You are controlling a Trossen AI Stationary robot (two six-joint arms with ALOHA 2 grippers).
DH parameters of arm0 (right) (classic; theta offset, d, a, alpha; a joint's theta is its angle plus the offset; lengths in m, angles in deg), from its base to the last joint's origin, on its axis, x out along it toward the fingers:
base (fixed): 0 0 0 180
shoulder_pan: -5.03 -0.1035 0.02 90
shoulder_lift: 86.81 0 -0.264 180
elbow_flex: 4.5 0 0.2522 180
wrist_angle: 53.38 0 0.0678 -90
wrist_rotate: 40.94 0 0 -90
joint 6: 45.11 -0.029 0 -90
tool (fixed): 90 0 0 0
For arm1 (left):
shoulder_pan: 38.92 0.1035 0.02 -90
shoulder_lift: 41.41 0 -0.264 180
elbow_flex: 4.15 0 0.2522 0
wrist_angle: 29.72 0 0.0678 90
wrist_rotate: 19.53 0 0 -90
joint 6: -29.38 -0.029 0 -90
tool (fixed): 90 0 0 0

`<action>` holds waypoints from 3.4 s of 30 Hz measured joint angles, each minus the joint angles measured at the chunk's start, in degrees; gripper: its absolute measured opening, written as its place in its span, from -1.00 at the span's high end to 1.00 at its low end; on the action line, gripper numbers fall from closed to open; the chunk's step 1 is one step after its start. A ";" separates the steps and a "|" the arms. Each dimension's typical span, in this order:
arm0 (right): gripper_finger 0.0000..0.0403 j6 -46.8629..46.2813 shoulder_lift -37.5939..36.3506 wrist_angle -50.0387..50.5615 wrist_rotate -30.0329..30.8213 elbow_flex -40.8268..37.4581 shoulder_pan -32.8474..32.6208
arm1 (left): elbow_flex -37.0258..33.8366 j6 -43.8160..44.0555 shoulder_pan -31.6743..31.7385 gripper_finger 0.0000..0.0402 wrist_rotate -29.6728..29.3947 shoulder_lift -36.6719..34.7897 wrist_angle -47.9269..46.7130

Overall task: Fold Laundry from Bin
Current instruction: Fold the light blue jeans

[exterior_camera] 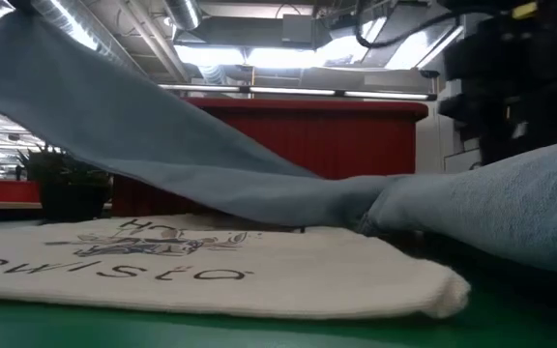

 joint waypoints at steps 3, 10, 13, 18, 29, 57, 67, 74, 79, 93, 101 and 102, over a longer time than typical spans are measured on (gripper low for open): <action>0.13 0.02 1.85 -3.54 3.84 0.00 0.03 | 0.00 1.46 0.74 1.00 4.52 0.00 0.00; 0.13 0.13 7.28 -4.74 2.31 0.00 0.03 | 0.00 9.61 1.23 1.00 17.95 0.17 0.01; 0.13 0.32 9.23 -4.72 0.62 0.00 0.03 | 0.00 13.25 1.23 1.00 25.35 0.20 0.00; 0.13 3.05 9.49 -4.93 -1.19 0.02 0.03 | 0.00 17.55 1.23 1.00 37.60 0.28 0.02; 0.13 4.72 5.68 -7.56 0.95 0.04 0.03 | -0.02 24.52 1.21 1.00 49.00 0.61 0.14; 0.13 15.28 5.44 -19.07 12.62 12.16 3.57 | -0.09 26.00 -27.09 1.00 49.09 19.84 34.97; 0.13 16.84 5.44 -30.44 12.61 12.72 9.20 | -0.09 26.01 -35.94 1.00 47.10 31.40 45.74; 0.13 13.69 5.44 -41.99 7.47 12.74 9.83 | -0.09 25.74 -38.74 1.00 44.40 38.17 49.49; 0.13 12.07 5.21 -44.74 7.07 12.74 9.74 | -0.09 25.21 -41.22 0.94 44.95 41.68 51.27; 0.13 23.57 2.68 -48.19 11.10 12.79 9.78 | -0.07 22.49 -46.01 0.95 43.05 43.58 49.14; 0.13 27.29 4.55 -51.74 6.34 12.80 9.74 | -0.04 22.48 -46.09 0.95 43.11 43.74 50.08; 0.13 27.31 4.59 -51.51 7.26 12.74 9.74 | -0.04 22.48 -46.22 0.95 43.26 43.74 50.10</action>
